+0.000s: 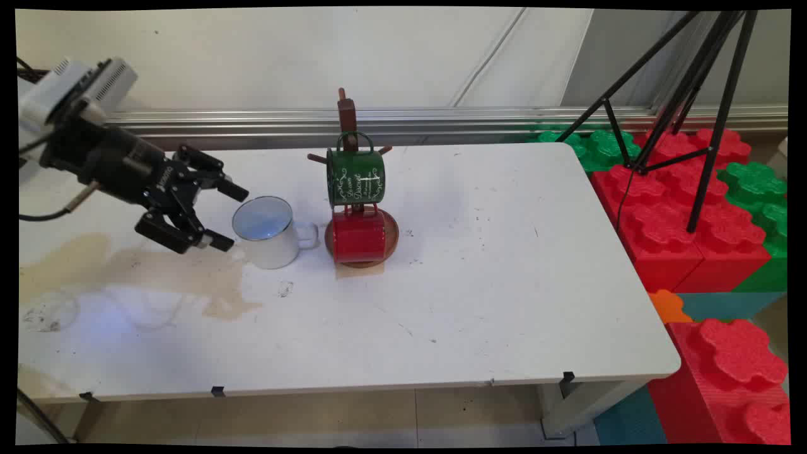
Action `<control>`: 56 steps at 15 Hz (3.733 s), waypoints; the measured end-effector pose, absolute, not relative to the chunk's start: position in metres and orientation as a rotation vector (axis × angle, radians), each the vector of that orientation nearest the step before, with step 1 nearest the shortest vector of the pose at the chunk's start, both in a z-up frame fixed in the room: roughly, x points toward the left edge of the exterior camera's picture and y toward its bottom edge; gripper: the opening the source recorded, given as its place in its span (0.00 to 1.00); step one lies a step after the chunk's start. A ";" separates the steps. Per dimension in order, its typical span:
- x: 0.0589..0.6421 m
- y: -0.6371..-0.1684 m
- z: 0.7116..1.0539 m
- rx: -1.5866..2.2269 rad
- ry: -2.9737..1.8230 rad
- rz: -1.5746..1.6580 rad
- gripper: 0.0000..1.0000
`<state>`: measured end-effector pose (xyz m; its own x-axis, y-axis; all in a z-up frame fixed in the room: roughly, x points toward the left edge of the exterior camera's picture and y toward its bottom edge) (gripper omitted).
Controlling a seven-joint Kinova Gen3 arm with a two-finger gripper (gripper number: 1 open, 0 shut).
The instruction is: Pick up the red mug from the rack
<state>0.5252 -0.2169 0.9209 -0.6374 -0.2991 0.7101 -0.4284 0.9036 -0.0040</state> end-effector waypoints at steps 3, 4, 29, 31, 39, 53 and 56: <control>0.520 -0.218 0.907 0.536 -2.307 0.214 1.00; 0.518 -0.219 0.902 0.543 -2.308 0.212 1.00; 0.470 -0.255 0.810 0.767 -2.182 0.193 1.00; 0.468 -0.256 0.807 0.785 -2.164 0.192 1.00; 0.463 -0.259 0.793 0.842 -2.105 0.189 1.00; 0.458 -0.264 0.773 0.882 -2.039 0.213 1.00; 0.457 -0.265 0.770 0.884 -2.032 0.219 1.00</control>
<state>0.4569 -0.2653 0.7696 -0.3560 -0.5051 0.7862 -0.6611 0.7308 0.1701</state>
